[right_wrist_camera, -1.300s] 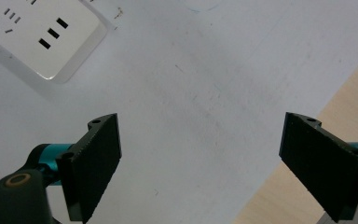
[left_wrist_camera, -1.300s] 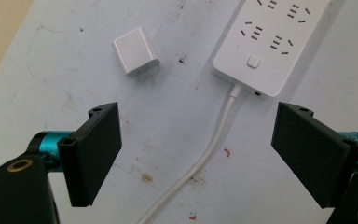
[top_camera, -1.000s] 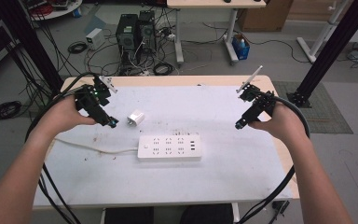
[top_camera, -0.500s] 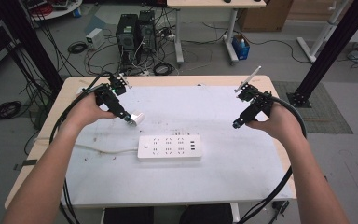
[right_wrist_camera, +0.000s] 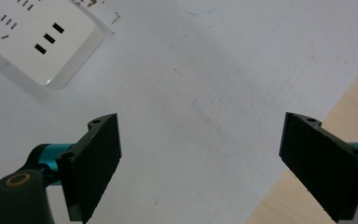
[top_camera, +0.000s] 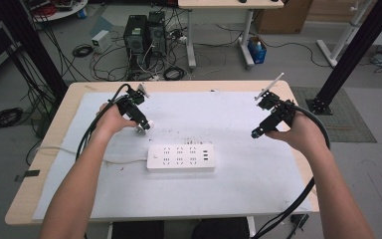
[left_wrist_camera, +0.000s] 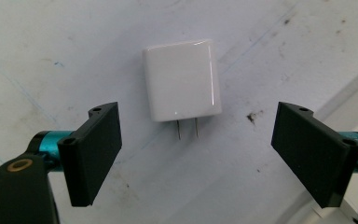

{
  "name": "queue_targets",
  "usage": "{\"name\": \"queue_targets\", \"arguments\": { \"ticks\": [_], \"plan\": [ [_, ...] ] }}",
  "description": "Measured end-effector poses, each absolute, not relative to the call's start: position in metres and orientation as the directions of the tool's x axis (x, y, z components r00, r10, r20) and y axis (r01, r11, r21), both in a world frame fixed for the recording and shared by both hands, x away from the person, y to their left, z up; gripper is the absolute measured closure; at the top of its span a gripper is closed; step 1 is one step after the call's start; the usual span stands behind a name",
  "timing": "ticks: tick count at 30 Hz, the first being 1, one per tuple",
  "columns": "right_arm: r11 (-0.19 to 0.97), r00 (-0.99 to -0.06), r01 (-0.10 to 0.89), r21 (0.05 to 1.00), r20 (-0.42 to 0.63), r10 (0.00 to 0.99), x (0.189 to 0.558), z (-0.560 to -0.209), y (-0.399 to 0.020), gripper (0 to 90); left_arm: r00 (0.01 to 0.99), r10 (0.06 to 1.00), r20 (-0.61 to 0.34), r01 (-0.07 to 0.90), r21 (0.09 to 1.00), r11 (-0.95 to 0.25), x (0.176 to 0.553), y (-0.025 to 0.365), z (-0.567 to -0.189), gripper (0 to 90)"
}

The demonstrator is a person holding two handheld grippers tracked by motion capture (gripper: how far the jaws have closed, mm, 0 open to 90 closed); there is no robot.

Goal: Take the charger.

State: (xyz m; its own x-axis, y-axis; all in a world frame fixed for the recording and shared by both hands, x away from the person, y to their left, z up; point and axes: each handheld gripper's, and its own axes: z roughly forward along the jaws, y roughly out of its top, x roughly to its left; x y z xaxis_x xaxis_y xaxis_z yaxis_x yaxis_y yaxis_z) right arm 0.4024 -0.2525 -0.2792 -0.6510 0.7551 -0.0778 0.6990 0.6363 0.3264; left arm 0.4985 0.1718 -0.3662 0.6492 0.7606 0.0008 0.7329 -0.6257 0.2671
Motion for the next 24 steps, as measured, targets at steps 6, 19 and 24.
{"name": "queue_targets", "arguments": {
  "ticks": [6,19,24],
  "plan": [
    [0.639,-0.655,0.694,0.332,-0.079,0.752,0.401,-0.279,-0.254,12.2,0.626,0.78,-0.014,0.761,0.23,-0.607,0.51,0.167,-0.385,16.3],
    [0.645,-0.661,0.691,0.326,-0.074,0.747,0.401,-0.284,-0.252,12.2,0.61,0.792,0.005,0.78,0.17,-0.602,0.52,0.158,-0.405,23.0],
    [0.647,-0.661,0.694,0.316,-0.078,0.746,0.401,-0.287,-0.252,12.2,0.613,0.79,0.014,0.78,0.149,-0.608,0.521,0.157,-0.411,30.5]
  ]
}}
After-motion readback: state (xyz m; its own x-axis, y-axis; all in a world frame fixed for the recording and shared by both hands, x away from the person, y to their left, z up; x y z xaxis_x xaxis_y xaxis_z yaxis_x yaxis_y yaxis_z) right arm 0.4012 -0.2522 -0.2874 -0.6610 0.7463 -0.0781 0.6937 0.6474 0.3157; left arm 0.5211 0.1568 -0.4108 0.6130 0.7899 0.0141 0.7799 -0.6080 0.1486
